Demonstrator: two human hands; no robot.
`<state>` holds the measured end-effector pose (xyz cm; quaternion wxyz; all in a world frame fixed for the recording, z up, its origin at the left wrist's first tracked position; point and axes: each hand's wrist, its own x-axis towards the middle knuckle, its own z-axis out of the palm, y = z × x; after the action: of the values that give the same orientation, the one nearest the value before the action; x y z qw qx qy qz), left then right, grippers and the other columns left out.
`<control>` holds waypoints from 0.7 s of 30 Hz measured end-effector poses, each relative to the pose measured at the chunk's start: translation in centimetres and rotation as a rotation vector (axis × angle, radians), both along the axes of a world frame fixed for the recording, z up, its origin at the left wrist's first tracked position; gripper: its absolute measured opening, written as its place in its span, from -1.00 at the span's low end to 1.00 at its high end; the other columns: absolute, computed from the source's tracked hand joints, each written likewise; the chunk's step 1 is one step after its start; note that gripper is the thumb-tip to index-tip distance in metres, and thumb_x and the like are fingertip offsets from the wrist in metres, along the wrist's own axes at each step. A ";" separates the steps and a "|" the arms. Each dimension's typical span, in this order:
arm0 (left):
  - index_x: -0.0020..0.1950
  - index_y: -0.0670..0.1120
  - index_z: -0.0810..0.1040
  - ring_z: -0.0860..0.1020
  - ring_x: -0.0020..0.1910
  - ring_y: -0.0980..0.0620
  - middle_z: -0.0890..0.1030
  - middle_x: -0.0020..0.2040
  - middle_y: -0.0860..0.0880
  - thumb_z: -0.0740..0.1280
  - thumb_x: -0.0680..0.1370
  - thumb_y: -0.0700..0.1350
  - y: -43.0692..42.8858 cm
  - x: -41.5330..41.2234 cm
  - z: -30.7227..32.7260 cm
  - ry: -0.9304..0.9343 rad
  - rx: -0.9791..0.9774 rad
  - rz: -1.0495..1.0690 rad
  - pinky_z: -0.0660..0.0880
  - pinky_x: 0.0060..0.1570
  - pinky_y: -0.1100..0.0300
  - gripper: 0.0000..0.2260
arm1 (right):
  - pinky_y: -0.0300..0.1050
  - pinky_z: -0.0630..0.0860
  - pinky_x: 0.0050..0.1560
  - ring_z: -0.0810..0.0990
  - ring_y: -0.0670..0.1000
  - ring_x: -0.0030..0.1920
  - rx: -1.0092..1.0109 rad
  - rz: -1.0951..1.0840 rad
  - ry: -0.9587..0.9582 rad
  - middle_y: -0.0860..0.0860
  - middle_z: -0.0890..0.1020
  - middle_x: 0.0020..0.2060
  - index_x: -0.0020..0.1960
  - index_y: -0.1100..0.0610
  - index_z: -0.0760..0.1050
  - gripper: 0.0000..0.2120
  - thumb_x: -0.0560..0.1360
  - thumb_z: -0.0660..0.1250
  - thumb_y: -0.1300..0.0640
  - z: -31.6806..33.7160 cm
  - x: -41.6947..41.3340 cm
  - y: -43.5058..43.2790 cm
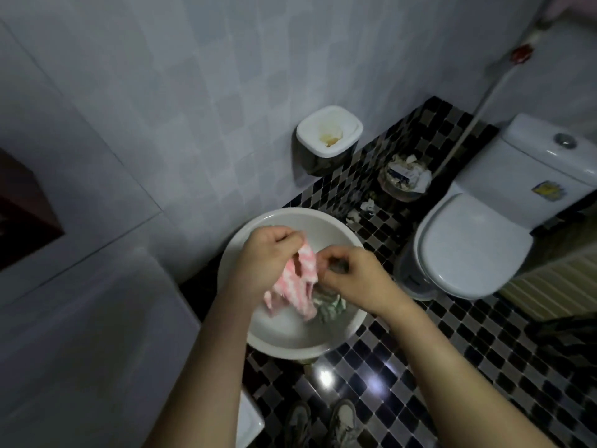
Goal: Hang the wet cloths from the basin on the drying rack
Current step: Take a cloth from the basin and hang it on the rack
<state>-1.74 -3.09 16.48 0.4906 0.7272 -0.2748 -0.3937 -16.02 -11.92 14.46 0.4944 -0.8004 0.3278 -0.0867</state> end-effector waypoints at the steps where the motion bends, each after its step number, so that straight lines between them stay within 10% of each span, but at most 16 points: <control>1: -0.37 -0.05 0.62 0.52 -0.41 0.02 0.60 -0.42 -0.05 0.33 0.52 -0.07 0.1 -0.2 0.9 0.060 -0.027 0.019 0.45 -0.26 0.14 -0.74 | -0.11 0.57 -0.13 0.60 -0.04 -0.21 0.090 0.035 -0.018 0.05 0.65 -0.16 0.01 0.08 0.60 -0.83 0.43 0.44 0.24 1.0 -0.1 0.1; 7: -0.47 -0.07 0.53 0.49 -0.50 0.00 0.50 -0.53 -0.05 0.33 0.52 -0.22 0.8 -1.8 5.3 0.335 -0.177 0.092 0.49 -0.31 0.14 -0.67 | 0.05 0.59 0.10 0.67 0.13 -0.04 0.183 0.174 0.034 0.08 0.68 -0.03 0.11 0.05 0.60 -0.70 0.40 0.51 0.09 4.9 -1.5 1.4; 13: -0.42 -0.09 0.49 0.54 -0.48 0.04 0.53 -0.50 -0.03 0.36 0.49 -0.16 1.1 -1.7 6.9 0.498 -0.260 0.008 0.52 -0.37 0.22 -0.73 | -0.04 0.50 -0.14 0.54 0.15 -0.24 0.350 -0.065 0.013 0.29 0.57 -0.25 -0.16 0.44 0.50 -0.74 0.45 0.32 0.19 7.7 -4.3 1.9; 21: -0.41 -0.11 0.60 0.44 -0.49 0.17 0.57 -0.46 -0.04 0.52 0.28 -0.22 0.9 -2.4 7.6 0.113 -0.085 -0.678 0.38 -0.42 0.39 -0.87 | -0.12 0.59 -0.22 0.61 0.05 -0.30 0.794 -0.424 -0.267 0.14 0.58 -0.29 -0.19 0.24 0.48 -0.93 0.46 0.25 0.28 12.1 -12.6 2.1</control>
<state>-4.12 -2.20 24.04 0.3762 0.5506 -0.4891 -0.5622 -28.62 -9.83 26.59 0.7715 -0.4467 0.4255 -0.1559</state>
